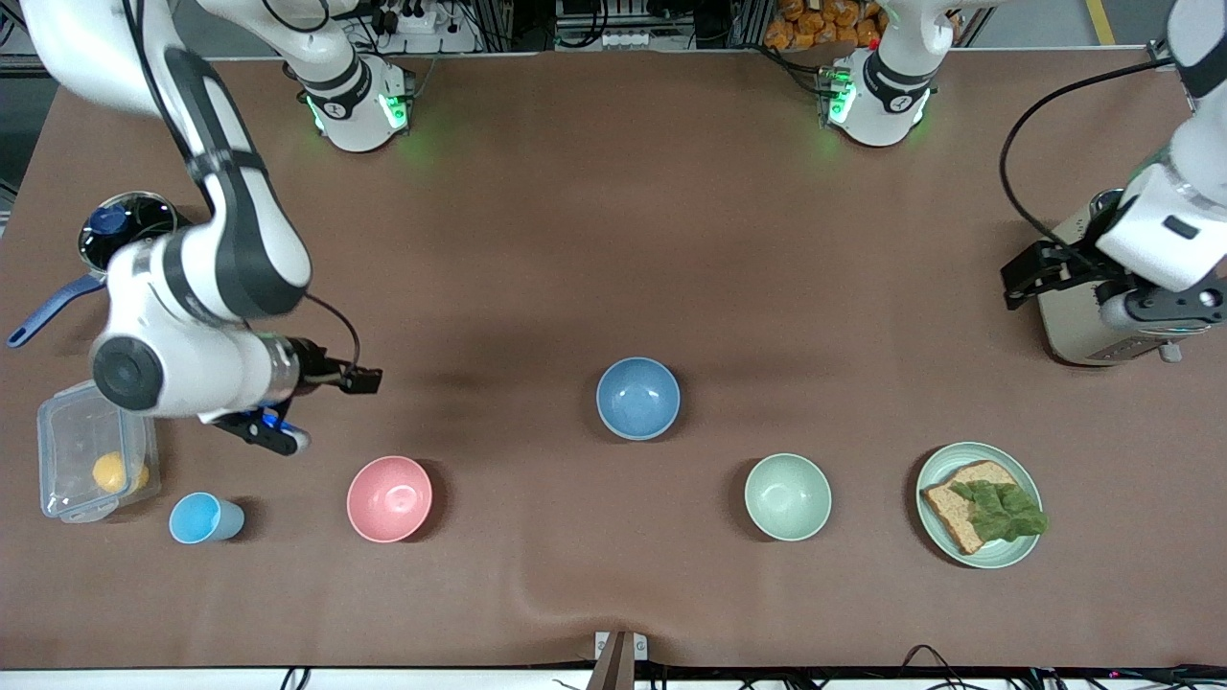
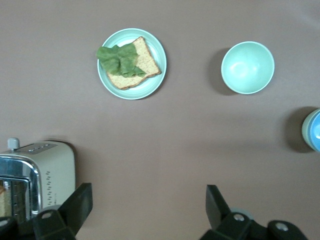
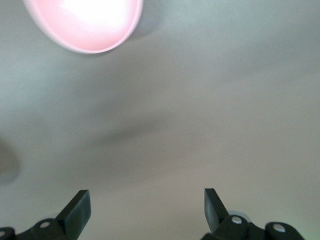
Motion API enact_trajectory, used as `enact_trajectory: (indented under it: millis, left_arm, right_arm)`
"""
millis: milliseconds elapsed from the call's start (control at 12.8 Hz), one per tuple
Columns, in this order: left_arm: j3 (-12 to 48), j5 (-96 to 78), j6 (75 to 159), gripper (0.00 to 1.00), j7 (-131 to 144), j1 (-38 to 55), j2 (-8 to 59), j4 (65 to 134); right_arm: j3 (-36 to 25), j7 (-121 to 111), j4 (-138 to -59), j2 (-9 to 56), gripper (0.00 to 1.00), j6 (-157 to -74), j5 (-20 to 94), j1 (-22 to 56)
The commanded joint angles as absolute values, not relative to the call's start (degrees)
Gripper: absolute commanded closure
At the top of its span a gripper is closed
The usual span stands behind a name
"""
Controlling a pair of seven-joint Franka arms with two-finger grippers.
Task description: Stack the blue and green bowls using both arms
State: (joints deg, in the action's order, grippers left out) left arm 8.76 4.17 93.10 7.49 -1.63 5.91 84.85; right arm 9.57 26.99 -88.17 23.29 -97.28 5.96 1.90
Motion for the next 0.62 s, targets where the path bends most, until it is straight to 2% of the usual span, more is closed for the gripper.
enact_trajectory:
  millis: [0,312,546]
  left_arm:
    - [5.0,2.7,92.7,0.00,3.2,-0.6,3.3,87.4]
    - [4.0,2.6,91.5,0.00,3.4,0.3,2.6,86.6]
    - [4.0,-0.3,89.1,0.00,4.5,0.3,2.4,86.5]
  right_arm:
    - [9.8,16.9,-93.3,11.9,0.00,-97.8,5.1,1.2]
    - [9.5,3.2,-93.3,1.5,0.00,-96.6,4.9,-1.6]
    - [-4.4,0.1,-92.8,-0.9,0.00,-89.8,5.0,5.7]
